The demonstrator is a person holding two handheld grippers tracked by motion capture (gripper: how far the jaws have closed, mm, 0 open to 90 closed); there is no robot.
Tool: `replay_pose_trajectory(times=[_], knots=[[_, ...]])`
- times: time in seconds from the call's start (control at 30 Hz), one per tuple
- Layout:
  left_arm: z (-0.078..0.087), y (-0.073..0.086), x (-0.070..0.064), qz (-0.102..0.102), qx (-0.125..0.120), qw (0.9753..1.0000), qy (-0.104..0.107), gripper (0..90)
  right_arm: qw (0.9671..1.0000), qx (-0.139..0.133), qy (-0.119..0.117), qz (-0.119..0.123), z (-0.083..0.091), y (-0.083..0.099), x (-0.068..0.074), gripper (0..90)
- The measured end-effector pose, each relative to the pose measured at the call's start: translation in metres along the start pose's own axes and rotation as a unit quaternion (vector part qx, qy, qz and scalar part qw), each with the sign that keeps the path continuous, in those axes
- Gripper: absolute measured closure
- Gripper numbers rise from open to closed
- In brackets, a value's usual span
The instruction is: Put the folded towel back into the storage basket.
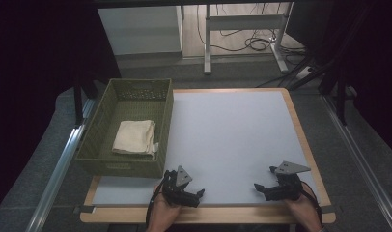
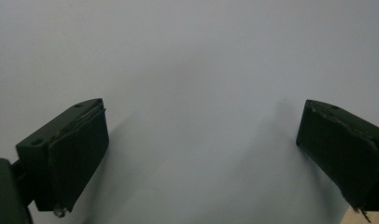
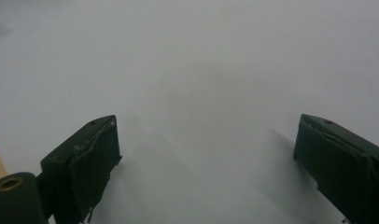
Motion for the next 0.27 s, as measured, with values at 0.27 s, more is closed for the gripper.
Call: replay_pose_trajectory(times=[0.27], knots=[[-0.0006,0.0018,-0.0003,0.003,-0.026,0.9996,0.002,2.1,0.9998,0.002,0.018,0.013,-0.0017,0.0013,0.0008,6.8]])
Point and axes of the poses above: each handheld gripper's, and its own axes: z roughly backward along the jaws, y roughly out of its underside, x roughly to its left, the point moved 10 cm from there along -z, roughly forward along the jaws, and after that the axes turned 11 degrees about x, right-handed, at the moved point
